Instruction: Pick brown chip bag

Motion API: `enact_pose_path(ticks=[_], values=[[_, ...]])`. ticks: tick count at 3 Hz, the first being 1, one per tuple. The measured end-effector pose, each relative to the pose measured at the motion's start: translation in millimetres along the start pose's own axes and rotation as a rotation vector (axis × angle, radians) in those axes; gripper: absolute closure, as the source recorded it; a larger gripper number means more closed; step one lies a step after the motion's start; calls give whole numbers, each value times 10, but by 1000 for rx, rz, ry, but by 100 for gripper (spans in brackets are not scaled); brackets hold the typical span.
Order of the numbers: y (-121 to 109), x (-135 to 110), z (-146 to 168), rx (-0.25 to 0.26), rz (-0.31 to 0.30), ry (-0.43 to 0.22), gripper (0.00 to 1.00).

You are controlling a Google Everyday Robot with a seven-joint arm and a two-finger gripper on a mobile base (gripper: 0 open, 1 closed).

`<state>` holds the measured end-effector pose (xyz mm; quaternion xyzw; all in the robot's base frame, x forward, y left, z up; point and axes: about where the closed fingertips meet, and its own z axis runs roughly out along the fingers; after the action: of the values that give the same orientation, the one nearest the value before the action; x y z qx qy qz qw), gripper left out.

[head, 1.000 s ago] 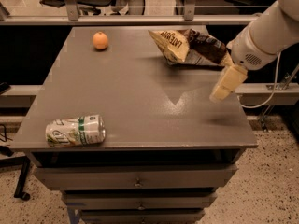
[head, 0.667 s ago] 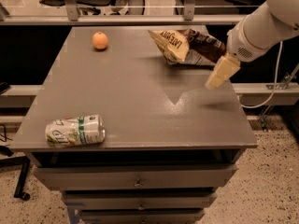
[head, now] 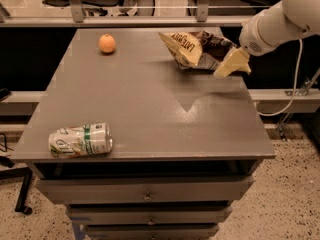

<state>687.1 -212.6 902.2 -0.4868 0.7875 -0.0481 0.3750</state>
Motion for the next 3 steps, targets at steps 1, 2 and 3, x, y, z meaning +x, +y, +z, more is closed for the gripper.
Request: enact_pose_path(ticks=[1, 2, 3], values=[[-131, -115, 147, -17, 50, -98, 0], [-166, -235, 235, -53, 120, -206, 0], [-88, -362, 295, -105, 170, -284, 18]])
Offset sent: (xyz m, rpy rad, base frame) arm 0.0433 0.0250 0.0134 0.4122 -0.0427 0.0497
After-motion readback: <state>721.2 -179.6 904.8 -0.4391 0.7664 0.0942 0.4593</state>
